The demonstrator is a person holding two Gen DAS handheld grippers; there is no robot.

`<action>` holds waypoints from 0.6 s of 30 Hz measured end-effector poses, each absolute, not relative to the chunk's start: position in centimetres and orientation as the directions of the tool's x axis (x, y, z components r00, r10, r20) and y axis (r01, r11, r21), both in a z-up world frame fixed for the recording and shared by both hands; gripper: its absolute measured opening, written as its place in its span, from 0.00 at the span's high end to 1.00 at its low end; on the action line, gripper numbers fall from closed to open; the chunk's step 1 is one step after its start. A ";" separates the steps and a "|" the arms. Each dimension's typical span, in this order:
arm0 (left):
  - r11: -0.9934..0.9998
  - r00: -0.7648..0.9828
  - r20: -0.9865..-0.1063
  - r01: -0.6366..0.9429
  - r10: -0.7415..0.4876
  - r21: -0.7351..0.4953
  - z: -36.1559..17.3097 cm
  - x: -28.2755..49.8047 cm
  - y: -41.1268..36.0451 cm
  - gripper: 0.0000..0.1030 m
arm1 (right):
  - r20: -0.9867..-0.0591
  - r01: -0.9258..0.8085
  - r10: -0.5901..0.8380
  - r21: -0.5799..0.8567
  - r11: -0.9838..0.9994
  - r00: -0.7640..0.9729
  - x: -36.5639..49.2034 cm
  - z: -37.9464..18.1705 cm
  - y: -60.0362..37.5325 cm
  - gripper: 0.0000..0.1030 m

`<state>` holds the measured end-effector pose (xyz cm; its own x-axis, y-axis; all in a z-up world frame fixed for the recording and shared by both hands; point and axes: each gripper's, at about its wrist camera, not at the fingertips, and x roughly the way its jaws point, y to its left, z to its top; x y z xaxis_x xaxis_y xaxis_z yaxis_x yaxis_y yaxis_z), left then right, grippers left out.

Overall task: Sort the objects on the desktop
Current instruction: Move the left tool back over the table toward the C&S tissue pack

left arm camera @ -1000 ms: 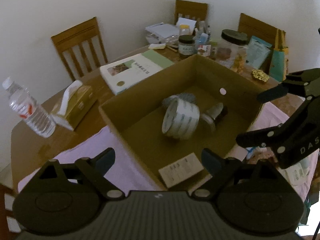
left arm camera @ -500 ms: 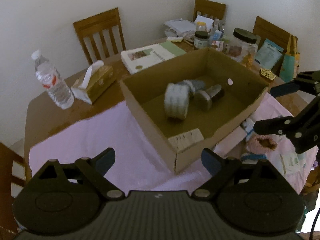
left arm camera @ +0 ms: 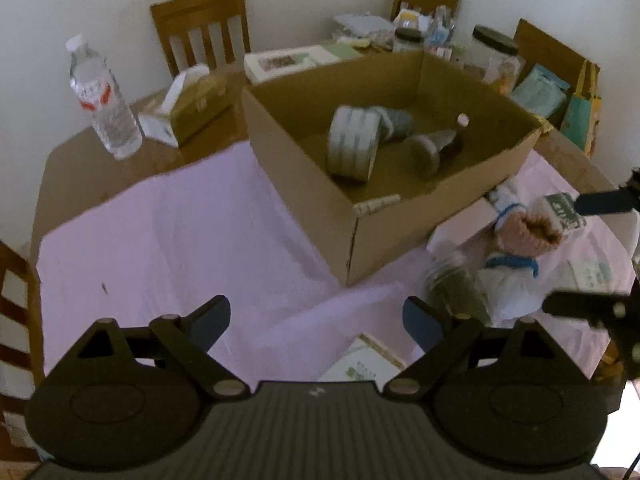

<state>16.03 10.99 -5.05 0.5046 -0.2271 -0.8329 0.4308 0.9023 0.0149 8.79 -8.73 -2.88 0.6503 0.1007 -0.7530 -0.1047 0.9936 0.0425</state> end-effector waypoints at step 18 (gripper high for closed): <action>0.987 0.458 -0.884 0.157 -0.092 -0.022 -11.5 14.5 9.3 0.10 | -0.786 -0.385 0.244 0.008 0.923 0.568 8.0 -6.0 -7.3 0.00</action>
